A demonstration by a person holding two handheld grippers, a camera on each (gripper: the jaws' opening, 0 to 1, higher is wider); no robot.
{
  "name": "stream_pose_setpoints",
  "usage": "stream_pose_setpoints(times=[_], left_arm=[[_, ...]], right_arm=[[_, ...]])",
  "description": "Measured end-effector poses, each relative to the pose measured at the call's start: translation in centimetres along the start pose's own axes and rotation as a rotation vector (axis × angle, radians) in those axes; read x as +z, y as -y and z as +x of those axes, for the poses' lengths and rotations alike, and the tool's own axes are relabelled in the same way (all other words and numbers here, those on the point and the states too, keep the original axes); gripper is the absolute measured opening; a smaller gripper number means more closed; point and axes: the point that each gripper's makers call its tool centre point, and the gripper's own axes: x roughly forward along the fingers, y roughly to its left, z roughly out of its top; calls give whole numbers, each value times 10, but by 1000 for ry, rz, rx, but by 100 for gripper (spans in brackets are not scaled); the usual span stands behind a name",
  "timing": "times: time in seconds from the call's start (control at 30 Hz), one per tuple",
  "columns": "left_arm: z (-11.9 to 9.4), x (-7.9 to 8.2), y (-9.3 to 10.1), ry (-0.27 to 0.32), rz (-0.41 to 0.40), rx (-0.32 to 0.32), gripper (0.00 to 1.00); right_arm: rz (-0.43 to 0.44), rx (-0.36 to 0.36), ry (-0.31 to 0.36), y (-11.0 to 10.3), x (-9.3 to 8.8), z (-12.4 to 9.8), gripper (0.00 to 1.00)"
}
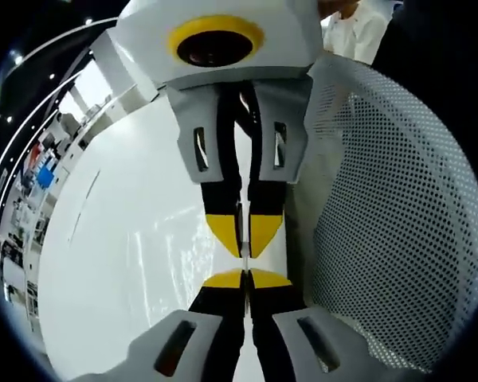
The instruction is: Open the resealable bag by pulling the two sides of the seal apart until the entire bag opening is separated and visibly accessible.
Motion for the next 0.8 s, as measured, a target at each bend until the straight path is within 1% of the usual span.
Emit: stream_pose_setpoints(times=[0.07, 0.13, 0.27, 0.4, 0.63, 0.8], left_arm=[[-1, 1, -2, 0, 6, 7, 0], [-2, 2, -5, 8, -5, 34, 0], [-4, 4, -7, 22, -7, 44, 0], [-5, 4, -5, 24, 0, 34, 0], [-6, 4, -4, 35, -21, 23, 0], [-8, 4, -5, 47, -34, 33, 0]], right_arm=[[-3, -6, 2, 1, 0, 0, 0], [3, -15, 8, 4, 1, -2, 0], [11, -15, 18, 6, 0, -5, 0], [1, -10, 12, 5, -2, -6, 0], [0, -8, -2, 4, -7, -8, 0], [27, -7, 1, 6, -11, -11, 0]])
